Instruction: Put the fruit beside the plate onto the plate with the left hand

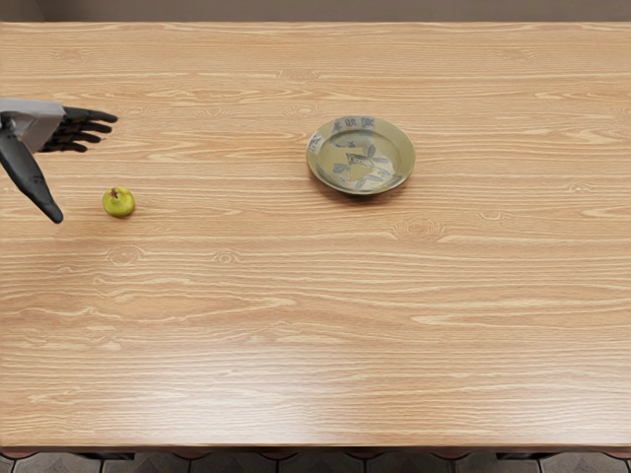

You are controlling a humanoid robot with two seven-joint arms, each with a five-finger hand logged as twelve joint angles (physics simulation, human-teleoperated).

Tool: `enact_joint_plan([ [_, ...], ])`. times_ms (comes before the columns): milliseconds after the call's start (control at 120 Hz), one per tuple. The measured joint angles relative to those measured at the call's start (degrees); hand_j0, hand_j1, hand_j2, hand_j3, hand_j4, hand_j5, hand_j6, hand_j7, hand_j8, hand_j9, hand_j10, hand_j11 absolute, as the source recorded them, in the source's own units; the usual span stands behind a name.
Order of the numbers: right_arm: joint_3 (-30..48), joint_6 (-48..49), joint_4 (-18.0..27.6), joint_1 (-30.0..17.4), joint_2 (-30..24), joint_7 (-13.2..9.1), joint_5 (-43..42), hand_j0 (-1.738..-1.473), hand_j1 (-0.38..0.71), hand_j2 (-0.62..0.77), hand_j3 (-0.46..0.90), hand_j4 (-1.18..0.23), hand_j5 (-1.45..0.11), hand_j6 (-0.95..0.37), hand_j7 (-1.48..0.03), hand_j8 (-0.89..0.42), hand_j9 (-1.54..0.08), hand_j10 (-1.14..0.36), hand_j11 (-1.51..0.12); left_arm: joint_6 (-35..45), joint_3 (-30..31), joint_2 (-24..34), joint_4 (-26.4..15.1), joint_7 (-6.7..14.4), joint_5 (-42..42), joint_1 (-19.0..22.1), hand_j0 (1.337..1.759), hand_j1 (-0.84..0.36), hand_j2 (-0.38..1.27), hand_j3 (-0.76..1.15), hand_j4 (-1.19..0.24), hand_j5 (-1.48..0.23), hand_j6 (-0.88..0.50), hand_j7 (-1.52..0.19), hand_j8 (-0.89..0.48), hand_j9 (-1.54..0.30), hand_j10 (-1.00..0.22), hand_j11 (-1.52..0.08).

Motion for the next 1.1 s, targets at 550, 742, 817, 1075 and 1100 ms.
enact_joint_plan([
  [550, 0.0, 0.0, -0.7, 1.2, 0.0, -0.4, 0.0, -1.658, -0.31, -0.01, 0.00, -0.03, -0.04, -0.03, -0.04, -0.03, -0.04, -0.03, -0.04, 0.1, 0.3, -12.8, 3.8, 21.8, 16.9, -3.8, 1.658, 0.35, 0.00, 0.00, 0.00, 0.00, -0.01, 0.00, -0.01, 0.00, 0.00, 0.00],
  [742, 0.0, 0.0, -0.9, 1.2, 0.0, -0.4, 0.0, -1.658, -0.31, -0.01, 0.00, -0.03, -0.04, -0.03, -0.04, -0.03, -0.04, -0.03, -0.04, 8.1, 0.5, -13.0, -2.7, 26.5, 27.6, -2.6, 1.658, 0.35, 0.00, 0.00, 0.00, 0.00, -0.01, 0.00, -0.01, 0.00, 0.00, 0.00],
  [817, 0.0, 0.0, -0.9, 1.2, 0.0, -0.4, -0.1, -1.658, -0.31, -0.01, 0.00, -0.03, -0.04, -0.03, -0.04, -0.03, -0.04, -0.03, -0.04, 11.2, 0.6, -13.2, -5.0, 27.0, 30.8, -2.2, 1.658, 0.35, 0.00, 0.00, 0.00, 0.00, -0.01, 0.00, -0.01, 0.00, 0.00, 0.00],
  [1075, 0.0, 0.0, -1.5, 1.2, 0.0, -0.4, 0.0, -1.658, -0.31, -0.01, 0.00, -0.03, -0.04, -0.03, -0.04, -0.03, -0.04, -0.03, -0.04, 19.3, 0.7, -16.4, -8.3, 27.5, 33.5, 1.5, 1.658, 0.35, 0.00, 0.00, -0.01, 0.00, -0.01, 0.00, -0.01, 0.00, 0.00, 0.00],
  [1100, 0.0, 0.0, -1.5, 1.2, 0.0, -0.4, 0.0, -1.658, -0.31, -0.01, 0.00, -0.03, -0.04, -0.03, -0.04, -0.03, -0.04, -0.03, -0.04, 19.5, 0.7, -16.8, -8.4, 27.5, 33.6, 1.6, 1.658, 0.35, 0.00, 0.00, -0.01, 0.00, -0.01, 0.00, -0.01, 0.00, 0.00, 0.00],
])
